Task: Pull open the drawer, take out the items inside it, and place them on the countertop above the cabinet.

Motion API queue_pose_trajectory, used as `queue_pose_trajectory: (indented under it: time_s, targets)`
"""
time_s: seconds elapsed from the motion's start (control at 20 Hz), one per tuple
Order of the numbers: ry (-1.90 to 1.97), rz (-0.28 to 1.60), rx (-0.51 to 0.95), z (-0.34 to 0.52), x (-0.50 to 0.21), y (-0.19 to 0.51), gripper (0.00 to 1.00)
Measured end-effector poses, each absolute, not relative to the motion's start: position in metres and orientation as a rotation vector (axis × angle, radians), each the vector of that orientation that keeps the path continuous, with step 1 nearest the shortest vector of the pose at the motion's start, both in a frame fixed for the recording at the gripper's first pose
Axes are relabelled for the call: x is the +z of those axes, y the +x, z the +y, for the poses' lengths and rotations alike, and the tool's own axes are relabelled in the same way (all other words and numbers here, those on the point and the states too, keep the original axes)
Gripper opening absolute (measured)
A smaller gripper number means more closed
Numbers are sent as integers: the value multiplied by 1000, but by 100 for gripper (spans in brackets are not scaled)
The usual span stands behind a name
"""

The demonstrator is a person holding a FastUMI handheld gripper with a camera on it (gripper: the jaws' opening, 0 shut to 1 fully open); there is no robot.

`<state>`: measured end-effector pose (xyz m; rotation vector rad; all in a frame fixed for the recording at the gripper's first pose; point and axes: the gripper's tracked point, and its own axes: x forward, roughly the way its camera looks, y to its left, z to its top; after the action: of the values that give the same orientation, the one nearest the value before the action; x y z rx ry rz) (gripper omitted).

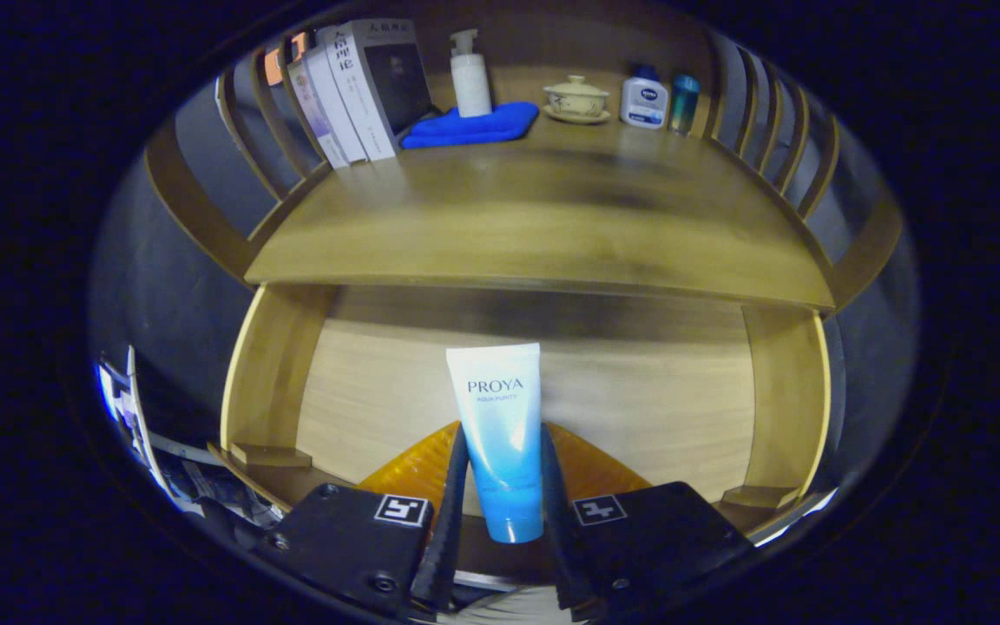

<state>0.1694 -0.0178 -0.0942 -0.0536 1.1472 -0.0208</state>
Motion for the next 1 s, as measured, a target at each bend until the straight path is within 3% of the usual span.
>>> queue_pose_trajectory:
  time_s: [0.5,1.0]
  targets:
    - [-68,1001,18,-14,-23,205,47]
    - [-76,911,-54,-19,-11,309,47]
